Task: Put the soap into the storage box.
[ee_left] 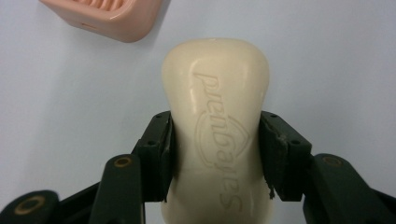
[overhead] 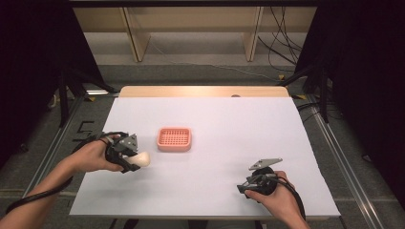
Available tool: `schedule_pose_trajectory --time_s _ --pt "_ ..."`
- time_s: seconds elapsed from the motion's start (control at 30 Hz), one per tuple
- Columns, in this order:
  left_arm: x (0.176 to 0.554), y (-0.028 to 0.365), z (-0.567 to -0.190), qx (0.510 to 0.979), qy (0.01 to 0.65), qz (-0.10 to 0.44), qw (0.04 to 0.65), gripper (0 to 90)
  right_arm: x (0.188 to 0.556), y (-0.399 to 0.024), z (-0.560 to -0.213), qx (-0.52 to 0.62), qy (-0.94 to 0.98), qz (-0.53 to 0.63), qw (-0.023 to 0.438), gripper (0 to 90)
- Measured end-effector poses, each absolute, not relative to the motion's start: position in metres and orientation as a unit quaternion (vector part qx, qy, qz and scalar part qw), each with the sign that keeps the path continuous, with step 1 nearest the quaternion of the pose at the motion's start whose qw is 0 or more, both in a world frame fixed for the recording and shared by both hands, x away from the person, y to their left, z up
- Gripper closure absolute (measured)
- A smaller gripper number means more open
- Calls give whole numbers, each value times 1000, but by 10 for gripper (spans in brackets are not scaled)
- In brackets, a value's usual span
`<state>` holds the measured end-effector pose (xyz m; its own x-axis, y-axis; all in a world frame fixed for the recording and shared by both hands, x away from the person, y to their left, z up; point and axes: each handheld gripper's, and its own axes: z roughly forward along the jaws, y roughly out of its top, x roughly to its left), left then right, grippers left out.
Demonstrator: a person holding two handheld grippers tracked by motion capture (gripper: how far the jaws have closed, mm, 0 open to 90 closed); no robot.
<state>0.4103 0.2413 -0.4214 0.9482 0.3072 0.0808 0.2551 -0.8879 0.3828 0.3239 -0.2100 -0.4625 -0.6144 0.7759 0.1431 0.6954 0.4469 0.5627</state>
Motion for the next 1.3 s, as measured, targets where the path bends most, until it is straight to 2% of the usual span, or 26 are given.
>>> schedule_pose_trajectory --time_s 1.3 --pt "420 225 -414 963 142 76 215 491 324 -212 -462 434 847 301 70 492"
